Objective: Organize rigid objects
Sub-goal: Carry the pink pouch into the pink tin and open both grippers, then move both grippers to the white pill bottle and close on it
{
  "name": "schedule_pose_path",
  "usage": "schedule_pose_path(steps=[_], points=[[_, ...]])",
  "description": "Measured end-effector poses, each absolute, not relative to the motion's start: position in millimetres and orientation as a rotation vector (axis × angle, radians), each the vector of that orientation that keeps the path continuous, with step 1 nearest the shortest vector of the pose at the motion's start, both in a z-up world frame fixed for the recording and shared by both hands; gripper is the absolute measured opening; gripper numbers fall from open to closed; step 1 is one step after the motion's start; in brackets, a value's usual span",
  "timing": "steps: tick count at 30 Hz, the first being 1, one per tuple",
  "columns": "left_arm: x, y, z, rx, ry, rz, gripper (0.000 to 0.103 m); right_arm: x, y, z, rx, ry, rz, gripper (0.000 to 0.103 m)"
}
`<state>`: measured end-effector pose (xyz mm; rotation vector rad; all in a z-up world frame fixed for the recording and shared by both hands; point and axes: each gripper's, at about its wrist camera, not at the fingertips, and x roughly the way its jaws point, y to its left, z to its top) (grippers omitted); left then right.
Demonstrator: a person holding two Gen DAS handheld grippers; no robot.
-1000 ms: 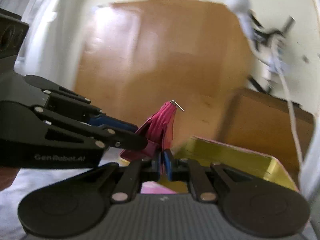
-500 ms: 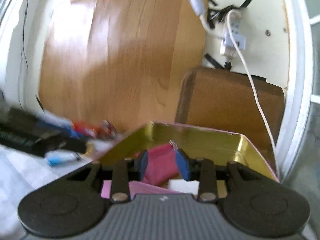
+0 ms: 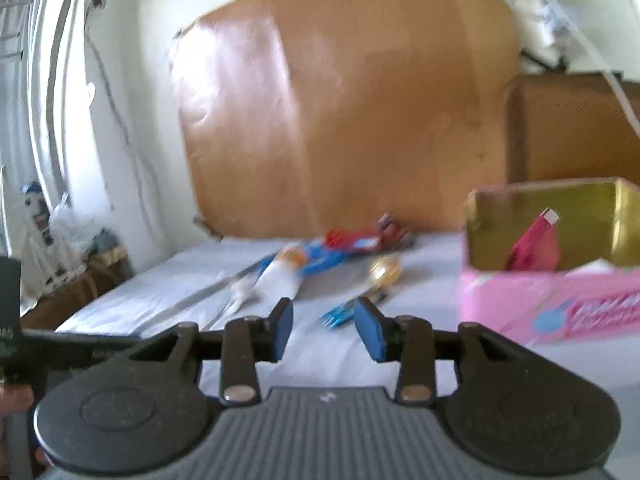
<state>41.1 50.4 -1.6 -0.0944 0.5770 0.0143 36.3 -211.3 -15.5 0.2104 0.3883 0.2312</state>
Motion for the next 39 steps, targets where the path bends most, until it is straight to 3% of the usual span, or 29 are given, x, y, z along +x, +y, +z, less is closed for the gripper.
schedule_pose_path(steps=[11,23,28,39], points=[[16,70,-14,-0.108,0.534,0.026,0.066,47,-177,-16,0.209,0.474,0.223,0.044],[34,93,-33,-0.169,0.5,0.035,0.068,58,-148,-25,0.08,0.485,0.317,0.044],[40,89,-34,-0.161,0.473,-0.007,0.068,116,-132,-27,0.026,0.473,0.337,0.055],[35,93,-37,-0.221,0.446,-0.077,0.068,224,-99,-50,-0.021,0.572,0.32,0.063]])
